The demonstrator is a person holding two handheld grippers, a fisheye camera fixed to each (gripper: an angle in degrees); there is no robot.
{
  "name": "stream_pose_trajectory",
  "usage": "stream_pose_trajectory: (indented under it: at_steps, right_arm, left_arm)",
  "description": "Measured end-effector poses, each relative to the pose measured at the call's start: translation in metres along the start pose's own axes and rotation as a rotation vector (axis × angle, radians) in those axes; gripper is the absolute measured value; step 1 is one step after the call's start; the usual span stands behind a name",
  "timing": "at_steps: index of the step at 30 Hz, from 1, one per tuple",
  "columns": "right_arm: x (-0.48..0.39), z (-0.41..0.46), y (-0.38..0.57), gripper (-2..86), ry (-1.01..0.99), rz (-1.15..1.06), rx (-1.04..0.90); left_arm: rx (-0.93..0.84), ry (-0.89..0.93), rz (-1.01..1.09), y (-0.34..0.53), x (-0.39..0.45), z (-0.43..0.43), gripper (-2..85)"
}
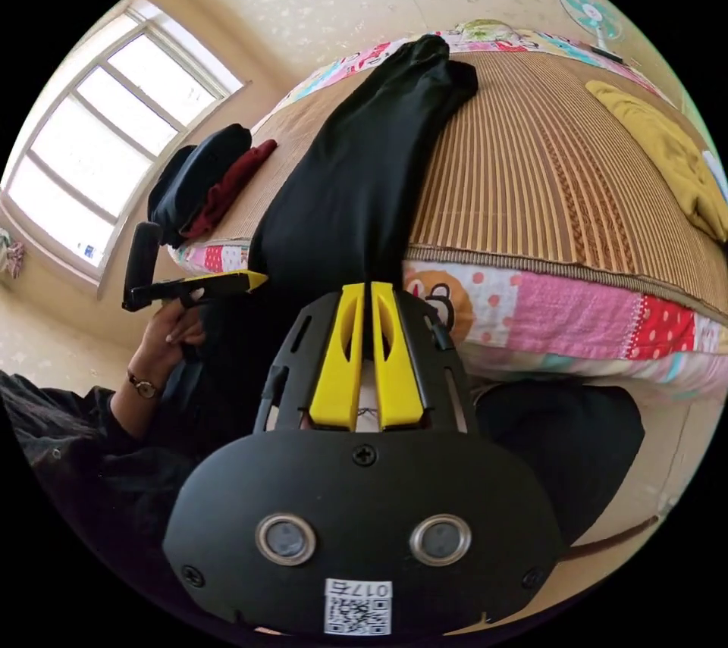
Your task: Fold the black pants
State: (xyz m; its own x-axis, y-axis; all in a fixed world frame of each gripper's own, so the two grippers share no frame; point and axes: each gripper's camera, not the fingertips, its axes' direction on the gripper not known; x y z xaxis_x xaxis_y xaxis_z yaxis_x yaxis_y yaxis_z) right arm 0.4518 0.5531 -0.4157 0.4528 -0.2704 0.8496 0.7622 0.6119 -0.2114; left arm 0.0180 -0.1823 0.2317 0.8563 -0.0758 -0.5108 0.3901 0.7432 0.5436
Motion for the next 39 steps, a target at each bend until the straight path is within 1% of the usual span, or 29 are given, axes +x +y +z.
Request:
stream_pose_trajectory:
  at_steps: [1,2,3,4,5,6,7,8,9,10,11,12,14,15,16,17,19,21,24,26,28,32,34,35,36,37,39]
  right_arm:
    - [-0.002,-0.002,0.005,2.8,0.004,-0.038,-0.041]
    - [0.0,-0.004,0.011,2.5,-0.008,-0.059,-0.104]
    - [0.001,-0.004,0.014,2.5,-0.022,-0.066,-0.142]
    - [0.004,-0.003,0.022,2.4,-0.059,-0.081,-0.229]
    - [0.005,-0.002,0.029,2.5,-0.104,-0.107,-0.317]
    - [0.005,-0.003,0.033,2.7,-0.131,-0.122,-0.348]
    - [0.007,-0.006,0.037,3.0,-0.181,-0.143,-0.394]
    - [0.009,-0.011,0.036,3.6,-0.199,-0.146,-0.408]
    - [0.012,-0.014,0.034,3.8,-0.2,-0.138,-0.398]
    - [0.02,-0.025,0.028,5.4,-0.204,-0.119,-0.344]
    - [0.03,-0.036,0.019,7.0,-0.213,-0.092,-0.265]
    - [0.036,-0.04,0.014,7.9,-0.222,-0.072,-0.227]
    - [0.06,-0.05,-0.007,10.0,-0.277,-0.017,-0.097]
    - [0.065,-0.051,-0.012,10.2,-0.285,-0.012,-0.063]
    - [0.074,-0.05,-0.019,10.7,-0.285,-0.008,-0.008]
    - [0.081,-0.044,-0.027,11.3,-0.271,0.006,0.0]
    - [0.089,-0.028,-0.037,12.0,-0.29,0.035,-0.053]
    - [0.095,-0.028,-0.039,12.3,-0.32,0.052,-0.03]
    - [0.106,-0.033,-0.034,11.9,-0.413,0.048,-0.024]
    - [0.116,-0.029,-0.027,11.6,-0.525,0.069,-0.026]
    - [0.12,-0.028,-0.023,11.2,-0.542,0.092,0.01]
    - [0.117,-0.021,-0.026,8.5,-0.548,0.088,-0.01]
    - [0.112,-0.018,-0.029,5.6,-0.514,0.081,-0.062]
    - [0.106,-0.024,-0.028,4.8,-0.49,0.056,-0.061]
    - [0.101,-0.029,-0.028,4.4,-0.474,0.043,-0.059]
    - [0.089,-0.046,-0.026,4.0,-0.441,0.009,-0.027]
    - [0.069,-0.084,-0.024,3.6,-0.455,-0.069,0.061]
  left_arm:
    - [-0.023,-0.012,0.013,0.003,0.003,0.003,4.6]
    - [-0.102,-0.019,0.032,0.009,0.009,0.01,4.4]
    - [-0.219,0.0,0.068,0.015,0.015,0.021,4.5]
    - [-0.278,0.004,0.085,0.019,0.018,0.027,4.6]
    - [-0.377,-0.02,0.098,0.028,0.022,0.037,4.9]
    - [-0.433,-0.042,0.087,0.037,0.024,0.042,5.3]
    - [-0.444,-0.044,0.078,0.04,0.025,0.043,5.5]
    - [-0.422,-0.028,0.065,0.043,0.027,0.037,6.1]
    - [-0.35,0.003,0.059,0.043,0.028,0.023,6.8]
    - [-0.302,0.018,0.053,0.042,0.028,0.015,7.2]
    - [-0.194,0.047,0.039,0.038,0.025,-0.002,8.0]
    - [-0.089,0.076,0.021,0.033,0.019,-0.016,9.2]
    - [0.012,0.111,0.001,0.023,0.009,-0.027,10.7]
    - [0.044,0.116,-0.01,0.014,0.003,-0.027,11.4]
    - [0.049,0.121,-0.013,0.01,0.0,-0.025,11.7]
    - [0.043,0.143,-0.008,0.0,-0.004,-0.018,12.0]
    - [0.013,0.172,-0.012,-0.011,-0.008,-0.003,11.8]
    - [0.02,0.14,0.004,-0.011,-0.006,0.0,11.2]
    - [0.04,0.195,0.027,-0.001,-0.001,-0.001,12.1]
    - [0.044,0.241,0.027,0.003,0.002,0.003,12.2]
    - [0.057,0.243,0.023,0.005,0.006,0.003,11.9]
    - [0.02,0.196,0.06,-0.003,0.014,0.005,9.4]
    - [-0.032,0.229,0.097,-0.007,0.018,0.009,6.3]
    - [-0.085,0.277,0.094,-0.009,0.02,0.013,4.9]
    - [-0.086,0.299,0.073,-0.006,0.021,0.008,4.2]
    - [-0.074,0.307,0.077,-0.004,0.024,0.001,4.2]
    - [0.052,0.346,0.148,0.01,0.049,-0.051,4.0]
